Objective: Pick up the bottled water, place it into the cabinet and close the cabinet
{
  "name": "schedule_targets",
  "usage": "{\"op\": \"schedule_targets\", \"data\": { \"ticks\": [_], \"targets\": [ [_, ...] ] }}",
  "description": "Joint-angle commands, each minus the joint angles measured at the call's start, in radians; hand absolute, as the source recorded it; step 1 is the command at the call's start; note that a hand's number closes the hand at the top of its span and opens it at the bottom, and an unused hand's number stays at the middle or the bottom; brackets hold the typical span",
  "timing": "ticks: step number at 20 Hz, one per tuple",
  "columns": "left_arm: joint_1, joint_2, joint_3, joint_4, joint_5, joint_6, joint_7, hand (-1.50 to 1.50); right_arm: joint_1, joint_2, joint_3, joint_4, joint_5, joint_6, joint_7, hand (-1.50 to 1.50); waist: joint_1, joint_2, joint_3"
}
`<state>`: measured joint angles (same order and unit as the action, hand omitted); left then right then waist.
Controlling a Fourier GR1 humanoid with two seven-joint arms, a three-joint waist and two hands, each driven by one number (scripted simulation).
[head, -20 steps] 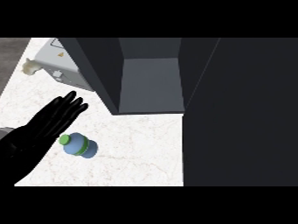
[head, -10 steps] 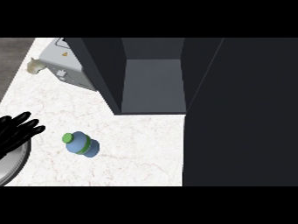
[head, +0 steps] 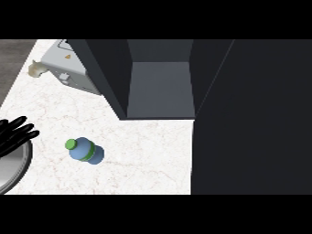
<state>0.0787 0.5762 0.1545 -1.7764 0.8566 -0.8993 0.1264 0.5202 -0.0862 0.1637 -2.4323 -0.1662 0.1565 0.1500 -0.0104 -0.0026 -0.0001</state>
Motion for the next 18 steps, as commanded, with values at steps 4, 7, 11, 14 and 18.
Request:
{"op": "schedule_targets", "data": {
  "ticks": [4, 7, 11, 14, 18],
  "targets": [
    [-0.035, -0.118, 0.070, 0.143, -0.190, -0.068, -0.072, -1.50, 0.135, -0.012, -0.012, -0.117, -0.055, 0.045, -0.029, -1.50, -0.004, 0.001, -0.001],
    [-0.079, -0.174, 0.074, 0.175, -0.309, -0.039, -0.098, -1.50, 0.166, -0.014, -0.011, -0.163, -0.050, 0.040, -0.035, -1.50, -0.009, 0.001, -0.001],
    [-0.127, -0.256, 0.026, 0.243, -0.480, -0.042, -0.153, -1.50, 0.232, -0.010, 0.033, -0.169, -0.005, 0.065, -0.074, -1.50, -0.012, 0.001, -0.001],
    [-0.156, -0.283, 0.045, 0.358, -0.604, -0.061, -0.255, -1.50, 0.281, -0.011, 0.043, -0.149, 0.006, 0.098, -0.161, -1.50, -0.020, 0.001, -0.002],
    [-0.238, -0.271, 0.047, 0.510, -0.692, -0.052, -0.343, -1.50, 0.346, -0.026, 0.042, -0.218, -0.012, 0.101, -0.147, -1.50, -0.024, 0.002, -0.002]
  ]
}}
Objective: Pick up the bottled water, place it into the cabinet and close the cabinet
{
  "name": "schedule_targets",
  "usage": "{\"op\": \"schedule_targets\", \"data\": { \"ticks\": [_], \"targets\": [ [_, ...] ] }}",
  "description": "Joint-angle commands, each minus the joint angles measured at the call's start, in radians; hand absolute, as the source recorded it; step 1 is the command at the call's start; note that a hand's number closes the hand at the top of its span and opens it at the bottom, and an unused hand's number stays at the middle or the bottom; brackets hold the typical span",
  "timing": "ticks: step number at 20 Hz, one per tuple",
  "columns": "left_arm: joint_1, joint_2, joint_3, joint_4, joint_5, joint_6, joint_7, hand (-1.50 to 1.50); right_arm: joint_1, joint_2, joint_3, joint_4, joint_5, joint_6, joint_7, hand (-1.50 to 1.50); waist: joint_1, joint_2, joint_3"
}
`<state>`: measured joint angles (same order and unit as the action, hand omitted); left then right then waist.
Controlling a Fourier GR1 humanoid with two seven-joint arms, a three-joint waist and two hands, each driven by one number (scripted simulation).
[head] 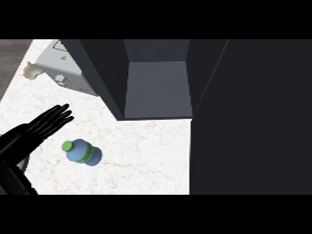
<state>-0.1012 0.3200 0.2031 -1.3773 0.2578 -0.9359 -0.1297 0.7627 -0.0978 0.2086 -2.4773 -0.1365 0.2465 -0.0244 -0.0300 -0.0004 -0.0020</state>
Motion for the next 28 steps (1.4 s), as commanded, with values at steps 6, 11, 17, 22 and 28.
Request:
{"op": "schedule_targets", "data": {
  "ticks": [6, 11, 17, 22, 28],
  "targets": [
    [-0.117, -0.045, -0.031, 0.337, -0.292, 0.072, -0.336, -1.50, 0.065, -0.013, -0.021, -0.104, -0.040, 0.021, -0.011, -1.50, -0.002, 0.004, -0.001],
    [-0.091, -0.061, -0.087, 0.444, -0.407, 0.189, -0.523, -1.50, 0.148, -0.020, -0.012, -0.157, -0.048, 0.044, -0.031, -1.50, -0.006, 0.003, -0.002],
    [-0.133, 0.003, -0.128, 0.638, -0.400, 0.104, -0.611, -1.50, 0.203, -0.032, 0.004, -0.152, -0.026, 0.080, -0.077, -1.50, -0.021, 0.006, -0.003],
    [-0.163, -0.029, -0.207, 0.707, -0.413, 0.080, -0.659, -1.50, 0.178, -0.014, 0.018, -0.090, -0.020, 0.075, -0.107, -1.50, -0.011, 0.009, -0.003],
    [-0.200, -0.047, -0.226, 0.801, -0.392, 0.101, -0.726, -1.50, 0.206, -0.031, -0.023, -0.049, -0.026, 0.100, -0.163, -1.50, -0.012, 0.007, -0.002]
  ]
}}
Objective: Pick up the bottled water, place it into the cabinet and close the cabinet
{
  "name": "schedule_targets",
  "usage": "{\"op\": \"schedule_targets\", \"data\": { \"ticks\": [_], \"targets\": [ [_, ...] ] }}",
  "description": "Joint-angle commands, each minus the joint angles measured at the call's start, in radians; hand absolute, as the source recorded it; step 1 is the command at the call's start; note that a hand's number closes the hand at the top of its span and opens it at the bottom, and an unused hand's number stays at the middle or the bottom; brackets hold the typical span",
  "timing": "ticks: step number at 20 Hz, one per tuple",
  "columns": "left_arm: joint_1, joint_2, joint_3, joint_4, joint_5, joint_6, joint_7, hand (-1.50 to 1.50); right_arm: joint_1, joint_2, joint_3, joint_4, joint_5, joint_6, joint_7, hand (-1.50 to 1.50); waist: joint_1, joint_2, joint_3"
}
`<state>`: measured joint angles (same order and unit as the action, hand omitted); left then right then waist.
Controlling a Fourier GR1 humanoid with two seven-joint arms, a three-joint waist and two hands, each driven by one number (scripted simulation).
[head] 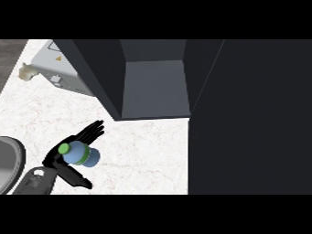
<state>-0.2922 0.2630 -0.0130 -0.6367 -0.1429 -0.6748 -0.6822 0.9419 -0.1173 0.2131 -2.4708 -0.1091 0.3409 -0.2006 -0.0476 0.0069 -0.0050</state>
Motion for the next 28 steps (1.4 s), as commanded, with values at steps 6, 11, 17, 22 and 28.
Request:
{"op": "schedule_targets", "data": {
  "ticks": [6, 11, 17, 22, 28],
  "targets": [
    [-0.070, -0.036, -0.012, 0.166, 0.035, -0.119, -0.169, 1.50, 0.035, -0.013, 0.015, -0.103, -0.017, 0.001, 0.034, -1.50, 0.006, 0.004, -0.001],
    [-0.077, -0.043, 0.009, 0.205, 0.103, -0.176, -0.147, 1.50, 0.054, -0.015, -0.005, -0.077, -0.028, 0.011, -0.014, -1.50, 0.004, 0.002, 0.000],
    [0.040, -0.166, 0.210, 0.172, 0.268, 0.264, -0.183, 1.50, 0.062, 0.012, -0.009, -0.057, -0.007, -0.019, -0.029, -1.50, 0.058, -0.006, 0.001],
    [0.059, -0.258, 0.215, 0.135, 0.328, 0.421, -0.285, 1.50, 0.049, -0.004, 0.003, -0.087, -0.020, -0.013, 0.015, -1.50, 0.041, -0.006, 0.003],
    [0.054, -0.260, 0.074, 0.049, 0.451, 0.446, -0.224, 1.50, 0.075, -0.016, -0.012, -0.111, -0.061, 0.007, 0.035, -1.50, 0.036, -0.010, 0.004]
  ]
}}
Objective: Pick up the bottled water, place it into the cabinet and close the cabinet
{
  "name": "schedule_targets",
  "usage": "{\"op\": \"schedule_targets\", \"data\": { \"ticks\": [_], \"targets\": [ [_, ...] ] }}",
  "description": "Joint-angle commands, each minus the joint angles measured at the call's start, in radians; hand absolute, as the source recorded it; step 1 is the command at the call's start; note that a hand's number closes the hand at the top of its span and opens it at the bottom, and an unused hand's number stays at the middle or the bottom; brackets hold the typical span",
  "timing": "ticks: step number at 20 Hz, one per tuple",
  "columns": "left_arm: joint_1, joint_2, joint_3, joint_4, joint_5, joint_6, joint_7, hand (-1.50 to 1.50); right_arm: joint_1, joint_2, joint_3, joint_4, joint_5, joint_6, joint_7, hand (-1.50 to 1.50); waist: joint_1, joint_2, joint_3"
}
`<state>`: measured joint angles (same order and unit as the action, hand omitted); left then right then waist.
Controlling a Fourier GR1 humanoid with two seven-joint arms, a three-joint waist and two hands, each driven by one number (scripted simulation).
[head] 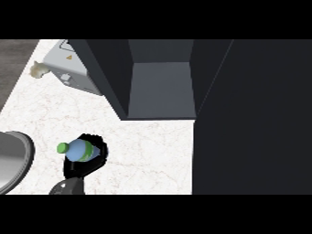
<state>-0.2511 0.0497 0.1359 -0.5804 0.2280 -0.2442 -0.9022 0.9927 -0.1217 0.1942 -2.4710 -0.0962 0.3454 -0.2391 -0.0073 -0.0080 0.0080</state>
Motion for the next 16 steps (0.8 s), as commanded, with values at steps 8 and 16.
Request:
{"op": "schedule_targets", "data": {
  "ticks": [8, 16],
  "targets": [
    [-0.025, -0.049, -0.316, -0.218, 0.285, 0.214, 0.217, 1.50, -0.004, 0.010, 0.013, -0.099, -0.057, -0.004, 0.062, -1.50, -0.007, 0.005, -0.008],
    [-0.108, -0.050, -0.464, -0.408, 0.236, 0.536, 0.318, 1.50, 0.041, 0.022, 0.032, -0.068, -0.022, 0.009, 0.022, -1.50, -0.015, 0.004, -0.008]
  ]
}}
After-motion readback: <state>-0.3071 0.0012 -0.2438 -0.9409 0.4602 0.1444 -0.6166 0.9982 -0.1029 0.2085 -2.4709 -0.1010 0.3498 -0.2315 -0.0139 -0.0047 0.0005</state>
